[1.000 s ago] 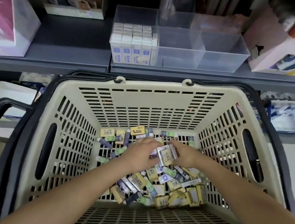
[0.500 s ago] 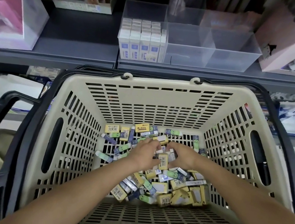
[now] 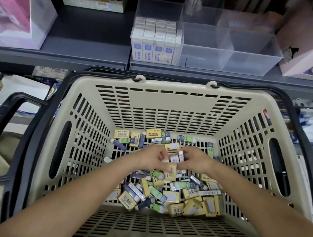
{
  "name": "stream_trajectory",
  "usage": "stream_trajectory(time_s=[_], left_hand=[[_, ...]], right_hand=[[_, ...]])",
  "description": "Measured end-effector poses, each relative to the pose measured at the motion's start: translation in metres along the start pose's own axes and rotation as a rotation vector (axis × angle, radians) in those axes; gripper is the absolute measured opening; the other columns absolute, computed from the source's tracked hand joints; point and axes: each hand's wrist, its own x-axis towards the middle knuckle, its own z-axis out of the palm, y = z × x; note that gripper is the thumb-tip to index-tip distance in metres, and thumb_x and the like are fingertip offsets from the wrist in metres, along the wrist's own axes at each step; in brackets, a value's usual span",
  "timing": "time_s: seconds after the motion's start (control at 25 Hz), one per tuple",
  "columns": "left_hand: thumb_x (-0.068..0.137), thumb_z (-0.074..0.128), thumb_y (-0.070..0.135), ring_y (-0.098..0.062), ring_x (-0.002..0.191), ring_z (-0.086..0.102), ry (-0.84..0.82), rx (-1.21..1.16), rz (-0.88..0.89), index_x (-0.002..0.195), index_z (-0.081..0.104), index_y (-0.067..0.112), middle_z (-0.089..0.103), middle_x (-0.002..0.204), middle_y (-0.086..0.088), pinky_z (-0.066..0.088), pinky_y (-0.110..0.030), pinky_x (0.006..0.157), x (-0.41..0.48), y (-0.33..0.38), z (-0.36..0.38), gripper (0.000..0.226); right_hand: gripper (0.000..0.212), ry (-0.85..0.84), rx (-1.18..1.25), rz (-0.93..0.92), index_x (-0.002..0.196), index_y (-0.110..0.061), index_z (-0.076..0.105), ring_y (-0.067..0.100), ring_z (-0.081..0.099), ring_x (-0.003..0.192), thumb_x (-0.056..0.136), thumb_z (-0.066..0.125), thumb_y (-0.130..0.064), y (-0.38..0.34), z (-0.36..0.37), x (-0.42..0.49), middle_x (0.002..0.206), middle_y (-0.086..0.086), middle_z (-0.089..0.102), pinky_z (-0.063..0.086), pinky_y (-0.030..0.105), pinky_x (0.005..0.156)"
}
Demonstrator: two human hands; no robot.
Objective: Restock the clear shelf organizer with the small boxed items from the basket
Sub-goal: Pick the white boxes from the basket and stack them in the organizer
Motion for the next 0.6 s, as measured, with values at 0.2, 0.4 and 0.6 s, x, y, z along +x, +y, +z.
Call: stream_trajectory(time_s=[0.2, 0.4, 0.6], left_hand=[[0.093, 0.056, 0.023, -0.018, 0.085, 0.062, 0.117, -0.843, -0.161, 0.103, 0.058, 0.014, 0.064, 0.099, -0.007, 0.055, -0.033, 0.071, -0.009, 0.004, -0.016, 0.014], [0.095, 0.040, 0.048, -0.027, 0.098, 0.062, -0.011, -0.896, -0.182, 0.116, 0.059, 0.014, 0.066, 0.113, -0.012, 0.050, -0.042, 0.090, -0.003, 0.006, -0.010, 0.043], [0.087, 0.038, 0.060, -0.021, 0.083, 0.064, 0.035, -0.893, -0.181, 0.101, 0.061, 0.011, 0.067, 0.099, -0.014, 0.052, -0.034, 0.081, 0.000, 0.002, -0.015, 0.055]], right_hand=[[0.032, 0.011, 0.244, -0.079, 0.106, -0.018, 0.060, 0.008, 0.063, 0.085, 0.078, 0.072, -0.010, -0.022, 0.002, -0.005, 0.101, 0.000, 0.068, 0.048, 0.018, 0.068], [0.021, 0.037, 0.321, -0.172, 0.094, -0.014, 0.058, 0.011, 0.061, 0.069, 0.079, 0.070, -0.006, -0.035, 0.013, -0.011, 0.087, 0.008, 0.067, 0.049, 0.015, 0.057], [0.020, -0.016, 0.475, -0.180, 0.096, -0.009, 0.064, 0.017, 0.067, 0.083, 0.079, 0.067, 0.001, -0.040, 0.016, -0.014, 0.090, 0.008, 0.071, 0.055, 0.024, 0.080]])
